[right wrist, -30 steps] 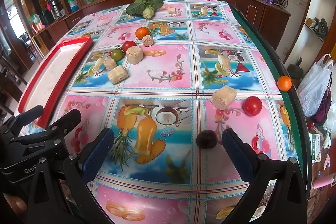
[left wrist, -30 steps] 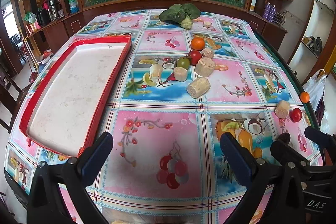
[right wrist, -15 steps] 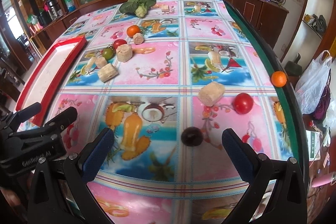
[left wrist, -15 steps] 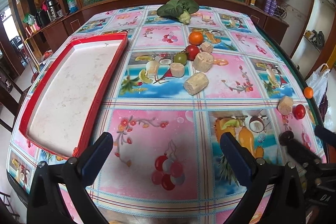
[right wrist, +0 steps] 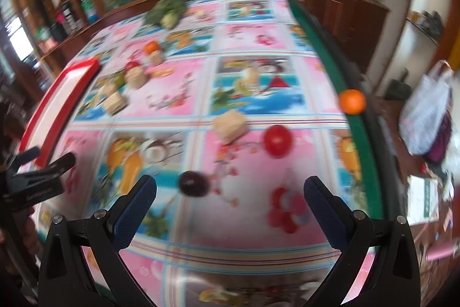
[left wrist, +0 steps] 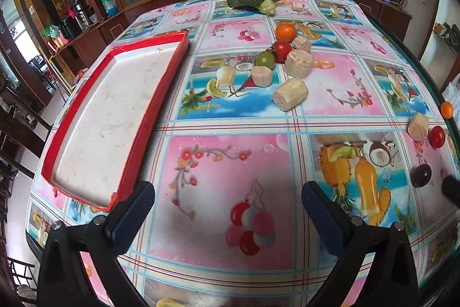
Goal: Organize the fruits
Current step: 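Grasp the dark plum with the right tool while the left tool grasps a beige cork cube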
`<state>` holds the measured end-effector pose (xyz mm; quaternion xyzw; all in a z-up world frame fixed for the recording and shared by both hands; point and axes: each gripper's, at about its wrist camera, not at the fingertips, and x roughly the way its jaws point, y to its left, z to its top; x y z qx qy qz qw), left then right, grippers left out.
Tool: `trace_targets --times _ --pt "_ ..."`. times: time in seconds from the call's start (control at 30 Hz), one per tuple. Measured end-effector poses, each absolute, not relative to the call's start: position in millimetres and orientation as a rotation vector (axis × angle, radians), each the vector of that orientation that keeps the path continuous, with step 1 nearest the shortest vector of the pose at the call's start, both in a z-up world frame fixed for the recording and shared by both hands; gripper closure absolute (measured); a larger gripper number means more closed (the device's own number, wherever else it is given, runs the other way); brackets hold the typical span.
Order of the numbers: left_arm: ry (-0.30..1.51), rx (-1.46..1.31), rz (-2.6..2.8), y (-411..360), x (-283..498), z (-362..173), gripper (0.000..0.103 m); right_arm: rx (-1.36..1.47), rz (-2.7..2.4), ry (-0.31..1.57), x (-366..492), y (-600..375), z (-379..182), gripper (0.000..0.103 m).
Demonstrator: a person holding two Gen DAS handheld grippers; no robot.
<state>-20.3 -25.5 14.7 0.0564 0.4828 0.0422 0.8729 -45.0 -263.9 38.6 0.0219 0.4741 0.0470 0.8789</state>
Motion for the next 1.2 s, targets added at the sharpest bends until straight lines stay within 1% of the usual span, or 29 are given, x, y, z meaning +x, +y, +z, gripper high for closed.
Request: trace_targets --times 0.07,0.1,0.17,0.23,0.27,0.37,0.43,0.47,0.5,0.53,0.77,0.87,1.07,1.13,1.2 --pt "1.017 0.125 0.081 -28 -22 14 0.000 0.012 0.156 0.998 -45 -250 34 0.002" --pt "1.017 0.128 0.079 -29 -22 14 0.000 -0.010 0.177 1.002 -45 -243 31 0.007" --pt "1.015 0.128 0.077 -30 -23 14 0.000 -0.038 0.204 1.018 -42 -233 23 0.018" --pt "1.014 0.124 0.074 -29 -23 14 0.000 -0.047 0.229 1.045 -38 -227 15 0.034" --pt "1.015 0.122 0.074 -28 -24 13 0.000 -0.043 0.236 1.059 -35 -226 11 0.037" --pt "1.018 0.123 0.077 -27 -23 12 0.000 -0.013 0.246 1.085 -28 -230 4 0.051" --pt "1.023 0.118 0.076 -26 -21 10 0.000 -0.015 0.243 1.081 -26 -231 3 0.066" --pt "1.028 0.111 0.072 -25 -19 9 0.000 -0.024 0.245 1.081 -26 -231 2 0.068" --pt "1.034 0.103 0.070 -25 -17 8 0.000 -0.042 0.242 1.079 -26 -232 2 0.074" --pt "1.042 0.094 0.065 -25 -15 7 0.000 -0.061 0.237 1.076 -26 -232 2 0.077" --pt "1.064 0.031 -0.004 -29 17 7 0.000 -0.036 0.248 1.053 -29 -237 7 0.077" --pt "1.050 0.029 -0.037 -37 37 10 0.007 -0.017 0.254 1.053 -29 -239 8 0.077" --pt "1.086 -0.036 -0.100 -51 72 6 0.009 0.018 0.266 1.068 -27 -241 3 0.076" --pt "1.084 -0.035 -0.083 -56 79 1 0.013 0.027 0.272 1.068 -26 -242 3 0.076" --pt "1.092 -0.025 -0.065 -60 84 -4 0.020 0.030 0.279 1.069 -25 -242 3 0.075"
